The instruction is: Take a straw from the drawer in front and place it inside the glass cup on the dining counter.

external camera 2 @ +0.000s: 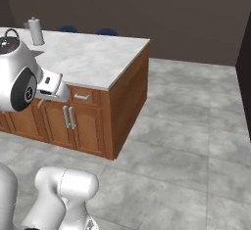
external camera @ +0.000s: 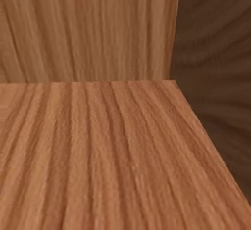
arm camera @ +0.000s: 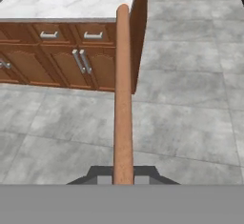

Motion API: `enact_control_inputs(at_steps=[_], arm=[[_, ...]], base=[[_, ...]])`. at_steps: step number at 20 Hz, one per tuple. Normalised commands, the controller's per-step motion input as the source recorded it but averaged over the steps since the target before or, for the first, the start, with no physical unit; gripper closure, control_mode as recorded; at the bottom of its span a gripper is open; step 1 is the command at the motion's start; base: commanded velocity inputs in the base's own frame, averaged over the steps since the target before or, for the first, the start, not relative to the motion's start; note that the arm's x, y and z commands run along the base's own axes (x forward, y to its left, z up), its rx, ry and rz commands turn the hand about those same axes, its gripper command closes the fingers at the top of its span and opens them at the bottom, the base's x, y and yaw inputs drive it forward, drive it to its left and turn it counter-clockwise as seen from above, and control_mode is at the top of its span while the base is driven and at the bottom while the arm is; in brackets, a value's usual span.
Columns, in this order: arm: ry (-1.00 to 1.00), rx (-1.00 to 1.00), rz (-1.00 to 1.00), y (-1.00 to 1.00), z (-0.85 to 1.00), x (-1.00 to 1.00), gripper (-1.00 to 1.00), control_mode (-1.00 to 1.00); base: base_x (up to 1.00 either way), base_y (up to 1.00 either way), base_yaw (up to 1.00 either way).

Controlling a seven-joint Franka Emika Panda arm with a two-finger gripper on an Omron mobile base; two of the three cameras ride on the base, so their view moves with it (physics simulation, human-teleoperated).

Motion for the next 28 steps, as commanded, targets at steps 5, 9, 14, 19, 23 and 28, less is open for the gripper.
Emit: enact_control_inputs(at_steps=[5,9,14,19,23,28], arm=[[0.0,0.0,0.0,0.0,0.0,0.0,1.0,1.0],[0.0,0.0,0.0,0.0,0.0,0.0,1.0,1.0],[0.0,0.0,0.0,0.0,0.0,0.0,1.0,1.0],[0.0,0.0,0.0,0.0,0.0,0.0,1.0,1.0],[0.0,0.0,0.0,0.0,0.0,0.0,1.0,1.0],[0.0,0.0,0.0,0.0,0.0,0.0,1.0,1.0]], base=[[0.0,0.93,0.02],[0.04,1.0,0.0],[0.85,0.96,-0.09],[1.0,0.66,-0.09],[1.0,-0.06,-0.11],[1.0,-0.62,-0.45]])
